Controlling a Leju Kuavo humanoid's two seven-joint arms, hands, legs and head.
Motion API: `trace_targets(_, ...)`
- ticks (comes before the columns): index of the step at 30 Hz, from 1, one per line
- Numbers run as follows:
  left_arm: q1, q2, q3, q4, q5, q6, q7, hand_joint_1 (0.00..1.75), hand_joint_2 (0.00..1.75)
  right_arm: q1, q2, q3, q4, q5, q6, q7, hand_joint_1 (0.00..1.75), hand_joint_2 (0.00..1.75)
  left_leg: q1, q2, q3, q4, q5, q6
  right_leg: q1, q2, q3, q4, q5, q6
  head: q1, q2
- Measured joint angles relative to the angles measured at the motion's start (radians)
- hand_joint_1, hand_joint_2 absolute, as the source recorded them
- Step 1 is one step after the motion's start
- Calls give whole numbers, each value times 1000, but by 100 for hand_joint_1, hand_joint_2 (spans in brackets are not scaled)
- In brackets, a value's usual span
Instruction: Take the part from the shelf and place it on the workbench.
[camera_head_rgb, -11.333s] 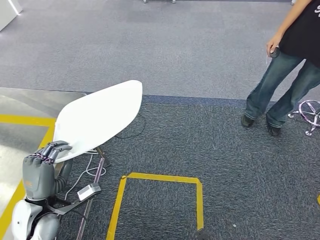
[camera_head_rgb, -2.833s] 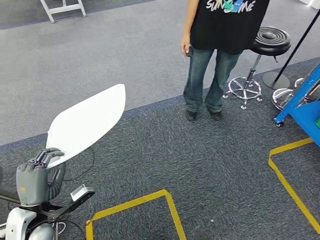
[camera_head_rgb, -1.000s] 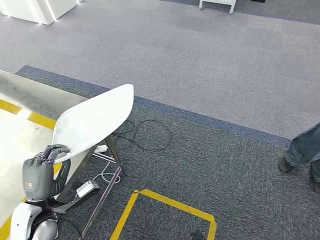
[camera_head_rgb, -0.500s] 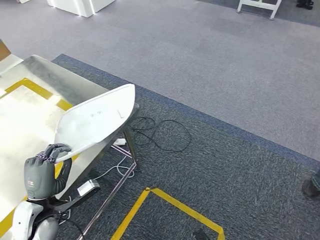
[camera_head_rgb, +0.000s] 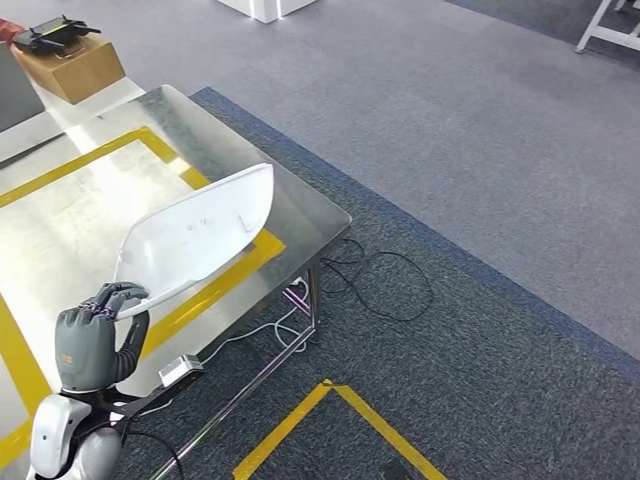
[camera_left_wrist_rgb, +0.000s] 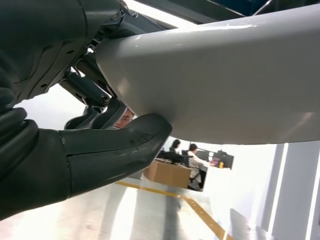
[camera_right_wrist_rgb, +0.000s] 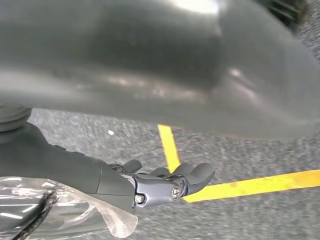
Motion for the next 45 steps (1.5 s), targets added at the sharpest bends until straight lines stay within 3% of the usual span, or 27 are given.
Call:
trace_targets(2,-1,0,-2,1,2,0,0,175,175,1,0,1,0,-1,0,-1,0,0,2,-22,-7,2,1,-12,1,11,20,-29,-5,-4,0,0)
trace_targets(3,-1,2,-3,2,3,0,1,175,175,1,0,1,0,-1,0,-1,0,0,4,-33,-10,1,2,-18,0,0,24,-31,-5,-8,0,0)
trace_targets(4,-1,3,-4,2,4,0,2,175,175,0,-1,2,0,-2,-1,-2,0,0,3,-27,-12,4,0,-24,-1,-11,27,-34,-4,-13,-1,0)
trace_targets(6,-6,7,-5,3,5,0,7,175,175,-1,-2,2,0,-3,-2,-5,0,0,0,22,-35,55,-30,-34,-4,-37,34,-40,-4,-25,-8,0)
trace_targets(8,-12,7,-7,5,5,0,12,175,175,0,-3,2,1,-5,-2,-7,0,0,3,80,-96,181,-90,-42,0,-65,39,-41,-8,-34,-13,0)
trace_targets(10,-12,8,-8,8,4,0,16,175,175,1,-3,3,1,-6,0,-7,0,0,7,96,-149,284,-118,-47,2,-93,43,-41,-14,-36,-13,0)
trace_targets(11,-11,8,-8,9,3,0,19,175,175,2,-3,3,1,-6,0,-7,0,0,8,99,-151,285,-105,-47,3,-106,46,-41,-17,-36,-13,0)
trace_targets(13,-11,11,-8,11,0,0,23,175,175,1,-3,6,1,-6,0,-7,0,0,7,116,-99,178,-34,-42,3,-131,57,-41,-25,-34,-13,0)
trace_targets(14,-12,12,-8,11,-2,0,25,175,175,0,-3,7,1,-6,0,-8,0,0,1,144,-64,109,-7,-37,5,-142,63,-41,-29,-31,-13,0)
trace_targets(15,-14,13,-8,11,-2,0,27,175,175,0,-3,8,1,-6,0,-8,0,0,-6,174,-37,52,11,-30,8,-153,67,-41,-33,-28,-14,0)
trace_targets(17,-17,13,-9,11,-3,0,31,175,175,0,-3,9,1,-6,0,-8,0,0,-19,209,-22,11,10,-18,15,-176,71,-43,-39,-21,-13,0)
trace_targets(19,-18,14,-10,11,-5,0,38,175,175,-1,-3,9,1,-6,1,-9,0,0,-19,186,-26,5,12,-8,18,-202,77,-47,-44,-12,-12,0)
trace_targets(20,-18,16,-10,11,-7,0,43,175,175,-3,-3,10,1,-6,1,-10,0,0,-17,172,-24,1,14,-3,17,-199,79,-44,-51,-6,-12,0)
trace_targets(22,-22,18,-13,11,-12,0,56,175,175,-6,-3,10,1,-7,1,-12,0,0,-10,144,-19,-5,17,8,13,-144,52,17,-90,3,-8,0)
trace_targets(24,-25,19,-20,11,-14,1,64,175,175,-4,-3,10,2,-8,1,-12,0,0,-6,114,-19,-6,18,14,11,-79,-22,156,-146,5,-3,0)
trace_targets(26,-24,20,-27,12,-16,1,66,175,175,2,-3,11,2,-9,1,-12,0,0,-7,80,-18,-5,18,16,11,-64,-85,249,-157,4,-2,0)
trace_targets(28,-24,20,-30,15,-18,0,67,175,175,4,-3,11,2,-10,1,-11,0,0,-8,47,-17,-3,18,15,12,-56,-80,192,-91,-1,-3,0)
trace_targets(30,-27,21,-30,16,-19,0,68,175,175,2,-4,12,2,-10,1,-11,0,0,-8,21,-19,3,15,10,7,-11,-32,55,-19,-7,-3,0)
trace_targets(32,-31,23,-31,17,-20,0,69,175,175,0,-4,12,2,-10,3,-11,0,0,-6,-3,-26,8,14,0,5,25,3,-17,-1,-12,-4,0)
trace_targets(34,-32,24,-32,18,-21,0,70,175,175,-1,-3,13,1,-10,5,-11,0,0,-2,-26,-33,6,19,-14,7,13,13,-24,-4,-19,-3,0)
trace_targets(35,-31,26,-33,18,-22,0,70,175,175,-1,-3,13,1,-10,6,-11,0,0,-3,-18,-35,9,17,-19,6,1,16,-29,-2,-25,-4,0)
trace_targets(37,-33,30,-33,18,-22,1,70,175,175,-2,-3,13,2,-10,7,-11,0,0,-6,30,-54,52,-10,-31,3,-26,25,-38,0,-37,-11,0)
trace_targets(39,-35,30,-35,19,-22,1,70,175,175,-1,-5,13,3,-11,7,-11,0,0,0,84,-109,171,-69,-41,5,-55,30,-40,-3,-46,-17,0)
trace_targets(41,-34,31,-36,21,-22,0,70,175,175,0,-5,14,3,-11,9,-11,0,0,7,96,-156,268,-101,-48,7,-85,32,-39,-8,-47,-17,0)
trace_targets(42,-33,32,-37,23,-22,0,70,175,175,0,-5,14,3,-10,11,-11,0,0,8,98,-154,265,-89,-49,8,-98,34,-39,-10,-47,-18,0)
trace_targets(43,-33,33,-37,24,-22,0,70,175,175,-1,-5,14,3,-10,13,-11,0,0,9,103,-132,224,-61,-48,8,-112,36,-39,-12,-46,-18,0)
trace_targets(45,-36,35,-39,26,-23,0,70,175,175,-3,-5,16,3,-9,14,-10,0,0,2,140,-59,88,-4,-37,12,-135,44,-39,-18,-42,-17,0)
